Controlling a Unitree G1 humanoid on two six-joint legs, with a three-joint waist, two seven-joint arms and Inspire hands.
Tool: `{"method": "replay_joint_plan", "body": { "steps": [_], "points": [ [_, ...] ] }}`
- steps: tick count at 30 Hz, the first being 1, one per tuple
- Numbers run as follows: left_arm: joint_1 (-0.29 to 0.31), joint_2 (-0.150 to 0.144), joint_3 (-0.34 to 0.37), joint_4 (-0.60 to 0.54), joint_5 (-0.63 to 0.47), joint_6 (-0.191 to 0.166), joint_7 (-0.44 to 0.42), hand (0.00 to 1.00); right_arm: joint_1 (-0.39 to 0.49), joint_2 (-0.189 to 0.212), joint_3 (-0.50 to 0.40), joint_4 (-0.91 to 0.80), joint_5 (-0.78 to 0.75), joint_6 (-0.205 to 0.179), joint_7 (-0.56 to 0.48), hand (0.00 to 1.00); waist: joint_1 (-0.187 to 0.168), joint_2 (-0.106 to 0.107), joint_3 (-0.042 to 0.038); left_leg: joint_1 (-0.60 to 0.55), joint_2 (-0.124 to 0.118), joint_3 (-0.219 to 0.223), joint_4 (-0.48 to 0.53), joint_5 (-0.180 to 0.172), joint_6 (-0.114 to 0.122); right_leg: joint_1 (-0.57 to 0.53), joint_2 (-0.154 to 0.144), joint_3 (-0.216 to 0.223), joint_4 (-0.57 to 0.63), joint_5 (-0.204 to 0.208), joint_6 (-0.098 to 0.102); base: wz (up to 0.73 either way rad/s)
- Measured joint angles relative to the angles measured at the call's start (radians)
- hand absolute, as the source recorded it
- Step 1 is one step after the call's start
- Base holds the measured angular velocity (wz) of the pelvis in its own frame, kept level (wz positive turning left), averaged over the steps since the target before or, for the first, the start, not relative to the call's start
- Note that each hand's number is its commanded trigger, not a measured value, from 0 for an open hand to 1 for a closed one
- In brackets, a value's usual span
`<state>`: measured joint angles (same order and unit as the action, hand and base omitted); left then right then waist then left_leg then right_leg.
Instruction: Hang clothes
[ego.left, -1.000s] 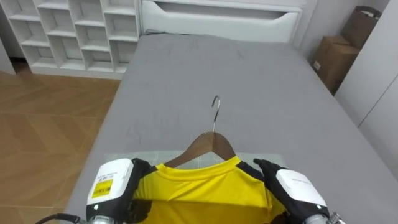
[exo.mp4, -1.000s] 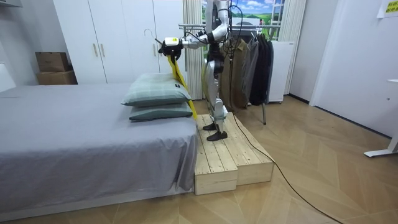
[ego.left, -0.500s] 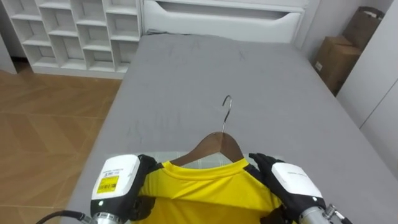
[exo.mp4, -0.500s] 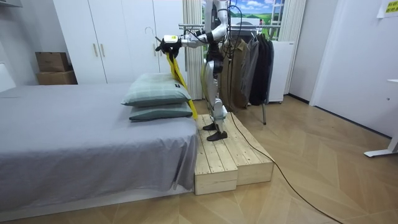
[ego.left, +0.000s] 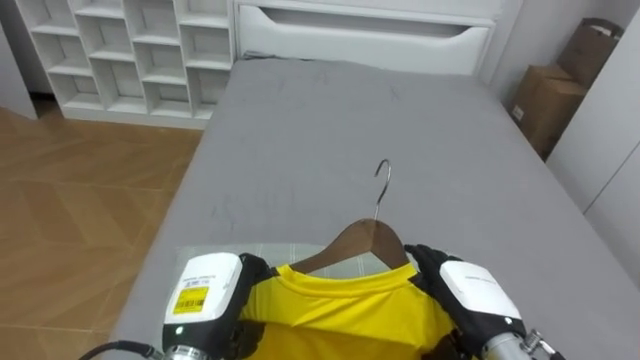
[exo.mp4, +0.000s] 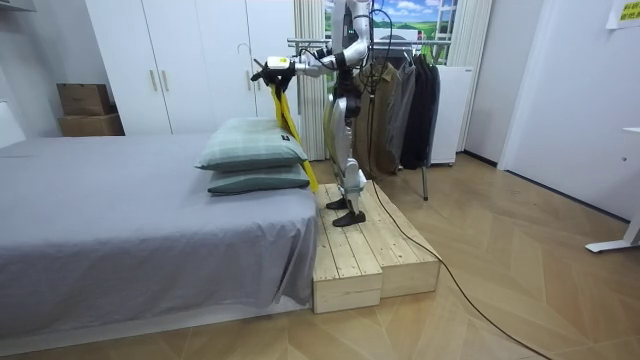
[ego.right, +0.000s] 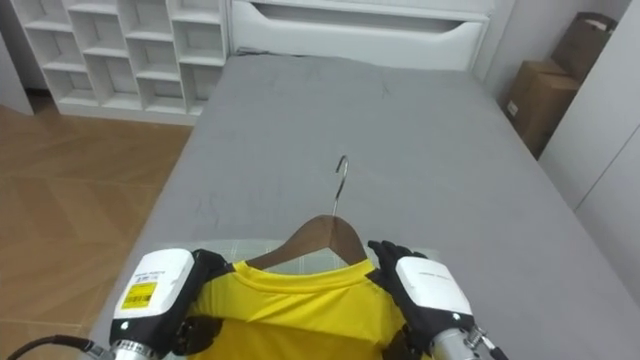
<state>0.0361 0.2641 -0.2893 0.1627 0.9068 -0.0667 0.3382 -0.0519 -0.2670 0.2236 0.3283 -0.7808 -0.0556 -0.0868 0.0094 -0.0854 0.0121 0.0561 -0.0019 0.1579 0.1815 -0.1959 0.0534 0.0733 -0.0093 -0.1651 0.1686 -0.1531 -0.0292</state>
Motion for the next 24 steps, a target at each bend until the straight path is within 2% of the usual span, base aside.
{"method": "replay_joint_plan", "body": {
  "steps": [2, 9, 15, 24],
  "points": [
    [0.0, 0.0, -0.001, -0.019, 0.018, 0.006, -0.001, 1.0, -0.01, 0.013, -0.005, 0.021, 0.005, 0.002, -0.022, 0.0, -0.003, 0.0, 0.0, 0.0, 0.0, 0.0, 0.0, 0.0, 0.0, 0.0, 0.0, -0.001, 0.0, 0.0, 0.0, 0.0],
    [0.0, -0.004, -0.012, -0.043, 0.059, 0.024, -0.001, 1.0, -0.01, 0.018, -0.006, 0.052, 0.041, 0.002, -0.047, 0.0, -0.003, 0.006, -0.0008, -0.006, -0.001, -0.007, 0.001, 0.0, 0.0, 0.0, -0.001, -0.011, -0.001, 0.0, 0.0, 0.04],
    [0.0, -0.004, -0.011, -0.052, 0.071, 0.026, 0.0, 1.0, -0.01, 0.029, -0.005, 0.065, 0.053, 0.003, -0.074, 0.0, -0.003, 0.011, -0.0017, -0.008, -0.001, -0.01, 0.008, 0.0, 0.0, 0.004, -0.003, -0.016, -0.003, 0.0, 0.0, 0.01],
    [0.0, -0.003, -0.011, -0.052, 0.091, 0.03, 0.0, 1.0, -0.014, 0.036, 0.001, 0.213, 0.112, 0.002, -0.11, 0.0, -0.006, 0.018, -0.0035, 0.005, -0.006, -0.024, 0.006, 0.0, 0.0, 0.029, -0.005, -0.025, -0.021, 0.0, 0.001, 0.05]
  ]
}}
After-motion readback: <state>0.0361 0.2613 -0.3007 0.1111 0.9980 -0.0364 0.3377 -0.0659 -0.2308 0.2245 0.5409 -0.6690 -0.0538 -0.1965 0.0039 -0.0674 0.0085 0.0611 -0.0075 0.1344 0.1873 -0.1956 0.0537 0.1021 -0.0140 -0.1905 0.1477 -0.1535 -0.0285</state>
